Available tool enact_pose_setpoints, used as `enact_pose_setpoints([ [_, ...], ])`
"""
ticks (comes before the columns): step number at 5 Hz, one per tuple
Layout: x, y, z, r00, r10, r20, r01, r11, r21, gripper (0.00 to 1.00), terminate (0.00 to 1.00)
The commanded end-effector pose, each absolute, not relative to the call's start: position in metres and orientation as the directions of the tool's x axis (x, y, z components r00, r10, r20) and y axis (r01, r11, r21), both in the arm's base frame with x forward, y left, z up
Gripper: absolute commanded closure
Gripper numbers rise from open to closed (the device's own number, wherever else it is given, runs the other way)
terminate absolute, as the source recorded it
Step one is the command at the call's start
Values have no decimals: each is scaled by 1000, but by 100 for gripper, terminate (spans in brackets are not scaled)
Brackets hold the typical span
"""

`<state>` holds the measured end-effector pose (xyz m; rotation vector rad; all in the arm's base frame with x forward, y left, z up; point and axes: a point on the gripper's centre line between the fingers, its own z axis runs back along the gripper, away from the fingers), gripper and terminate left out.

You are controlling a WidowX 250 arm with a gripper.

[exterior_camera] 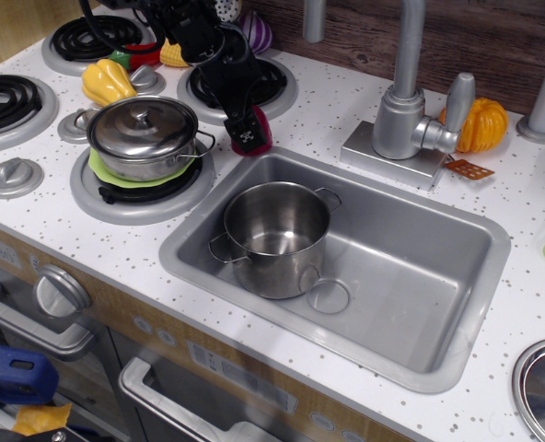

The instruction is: Put sweet potato in pot which is in sink

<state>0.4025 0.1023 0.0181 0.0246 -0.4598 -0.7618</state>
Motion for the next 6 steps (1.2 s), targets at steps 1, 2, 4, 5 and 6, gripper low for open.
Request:
enact_pose_setpoints([
  [1, 411, 99, 25, 608, -669, 428, 650, 729, 216, 0, 0],
  [2, 410, 99, 24, 626, -640, 445, 631, 751, 193, 0, 0],
  [4, 407, 86, 73, 703, -622, 344, 602, 778, 178, 100, 0],
  [5, 384, 65, 86, 760, -573, 307, 540, 820, 191, 100, 0],
  [6, 365, 53, 78, 783, -539, 309, 495, 842, 214, 100, 0],
])
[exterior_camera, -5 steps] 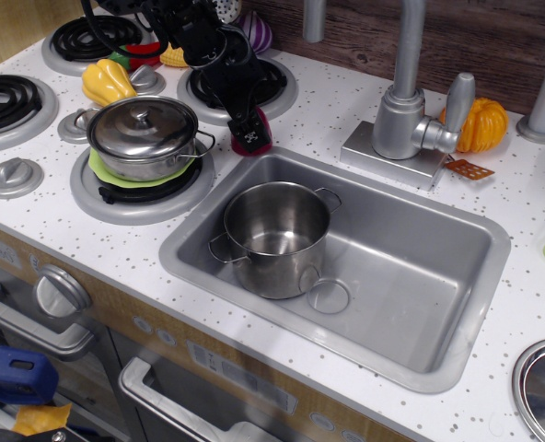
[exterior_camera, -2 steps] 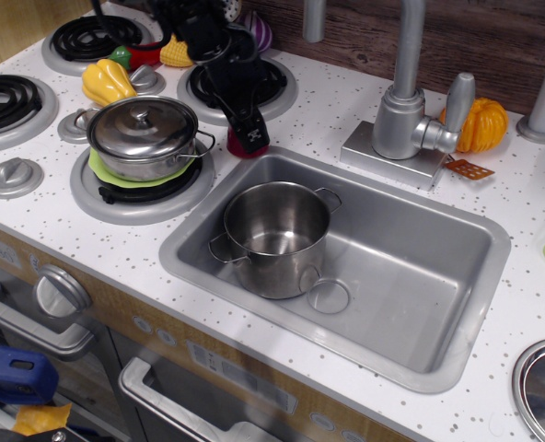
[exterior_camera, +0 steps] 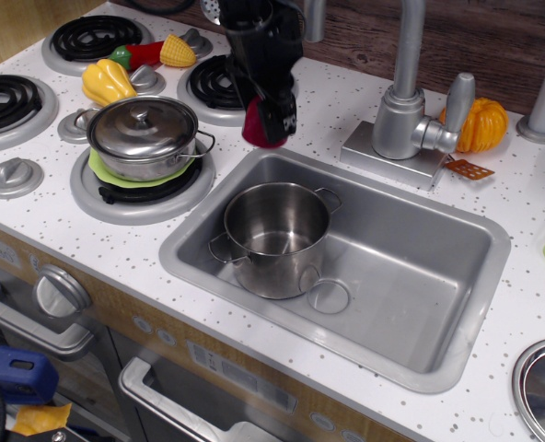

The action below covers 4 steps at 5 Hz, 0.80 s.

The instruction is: Put sweet potato in pot which is in sink

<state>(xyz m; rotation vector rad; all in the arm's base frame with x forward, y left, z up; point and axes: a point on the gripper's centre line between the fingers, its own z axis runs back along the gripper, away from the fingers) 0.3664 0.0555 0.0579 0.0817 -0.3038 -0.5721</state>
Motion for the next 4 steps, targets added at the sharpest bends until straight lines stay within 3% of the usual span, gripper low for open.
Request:
enact_pose_setpoints([
  [1, 349, 45, 68, 795, -513, 324, 456, 858, 237, 0, 0],
  [3, 348, 44, 61, 781, -510, 360, 458, 860, 224, 0, 0],
  [4, 348, 44, 61, 781, -510, 360, 458, 860, 224, 0, 100],
])
